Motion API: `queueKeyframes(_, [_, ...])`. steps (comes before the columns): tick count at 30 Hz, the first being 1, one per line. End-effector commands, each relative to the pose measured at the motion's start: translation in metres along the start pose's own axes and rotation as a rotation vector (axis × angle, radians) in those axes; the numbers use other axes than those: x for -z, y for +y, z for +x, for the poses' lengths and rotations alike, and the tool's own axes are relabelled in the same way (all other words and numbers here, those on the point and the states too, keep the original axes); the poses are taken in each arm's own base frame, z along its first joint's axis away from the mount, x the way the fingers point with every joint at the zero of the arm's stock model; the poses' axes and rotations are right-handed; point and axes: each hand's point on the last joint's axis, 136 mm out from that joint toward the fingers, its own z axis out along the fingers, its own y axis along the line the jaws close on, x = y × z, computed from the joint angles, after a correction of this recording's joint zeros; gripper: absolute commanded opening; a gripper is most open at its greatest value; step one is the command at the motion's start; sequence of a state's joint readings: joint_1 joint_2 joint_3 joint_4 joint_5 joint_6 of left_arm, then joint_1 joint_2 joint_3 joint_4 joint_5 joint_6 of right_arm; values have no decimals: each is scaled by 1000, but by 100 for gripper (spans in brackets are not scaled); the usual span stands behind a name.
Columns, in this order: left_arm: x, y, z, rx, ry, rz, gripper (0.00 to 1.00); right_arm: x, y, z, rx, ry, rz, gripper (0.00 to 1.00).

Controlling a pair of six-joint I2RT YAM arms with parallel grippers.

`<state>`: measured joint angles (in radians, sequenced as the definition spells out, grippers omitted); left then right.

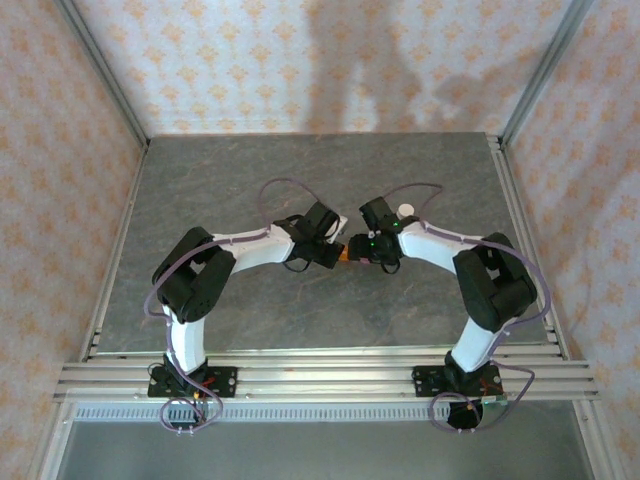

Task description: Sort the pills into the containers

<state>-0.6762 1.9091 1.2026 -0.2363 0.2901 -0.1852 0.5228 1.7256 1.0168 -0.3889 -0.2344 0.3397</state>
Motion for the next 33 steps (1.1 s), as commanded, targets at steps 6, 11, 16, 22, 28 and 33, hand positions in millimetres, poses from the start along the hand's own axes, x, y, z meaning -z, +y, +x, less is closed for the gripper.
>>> queueKeyframes(6, [-9, 17, 24, -42, 132, -107, 0, -10, -16, 1, -10, 63, 90, 73])
queueKeyframes(11, [-9, 22, 19, -59, 136, -137, 0, -15, -16, -5, -15, 73, 92, 73])
queueKeyframes(16, [-8, 27, 14, -71, 134, -157, 0, -18, -17, -5, -19, 82, 96, 72])
queueKeyframes(22, [-9, 33, 14, -99, 153, -190, 0, -20, -18, -7, -23, 82, 96, 73])
queueKeyframes(28, [-8, 40, 17, -122, 168, -220, 0, -22, -19, -7, -24, 87, 98, 73])
queueKeyframes(33, [-9, 46, 17, -129, 174, -241, 0, -25, -21, -6, -26, 95, 103, 72])
